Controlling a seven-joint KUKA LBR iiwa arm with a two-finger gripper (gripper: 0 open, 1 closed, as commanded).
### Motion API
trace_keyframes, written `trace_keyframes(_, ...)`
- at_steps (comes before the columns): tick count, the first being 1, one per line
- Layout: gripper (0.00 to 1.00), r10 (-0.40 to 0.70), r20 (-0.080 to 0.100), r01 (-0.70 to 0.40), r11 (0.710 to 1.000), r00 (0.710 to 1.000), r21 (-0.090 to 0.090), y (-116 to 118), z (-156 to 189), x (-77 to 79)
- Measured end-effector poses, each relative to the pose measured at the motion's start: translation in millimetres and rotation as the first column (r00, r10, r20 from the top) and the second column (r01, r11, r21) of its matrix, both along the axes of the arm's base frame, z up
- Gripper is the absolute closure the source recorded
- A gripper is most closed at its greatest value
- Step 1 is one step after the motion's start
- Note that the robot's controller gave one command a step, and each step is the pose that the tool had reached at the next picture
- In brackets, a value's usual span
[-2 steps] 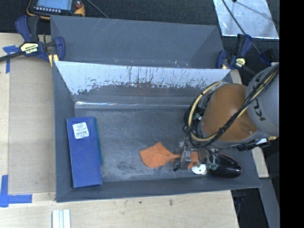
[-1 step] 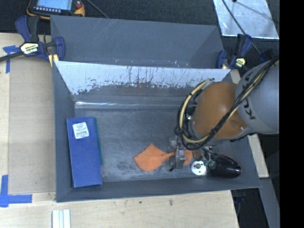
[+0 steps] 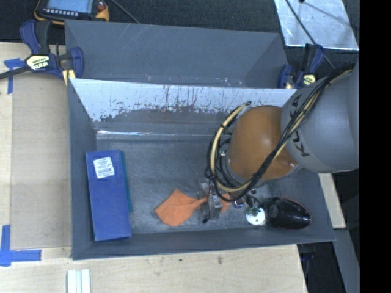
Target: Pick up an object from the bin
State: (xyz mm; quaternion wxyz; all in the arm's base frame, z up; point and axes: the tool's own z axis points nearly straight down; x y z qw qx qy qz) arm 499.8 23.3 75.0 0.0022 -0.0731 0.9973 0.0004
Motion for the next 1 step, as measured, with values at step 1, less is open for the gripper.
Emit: trace_keyframes(1,1.0,0.165,0.001,-0.165,0.986,0.986,0.0,-29.2,-2.3,-0.5)
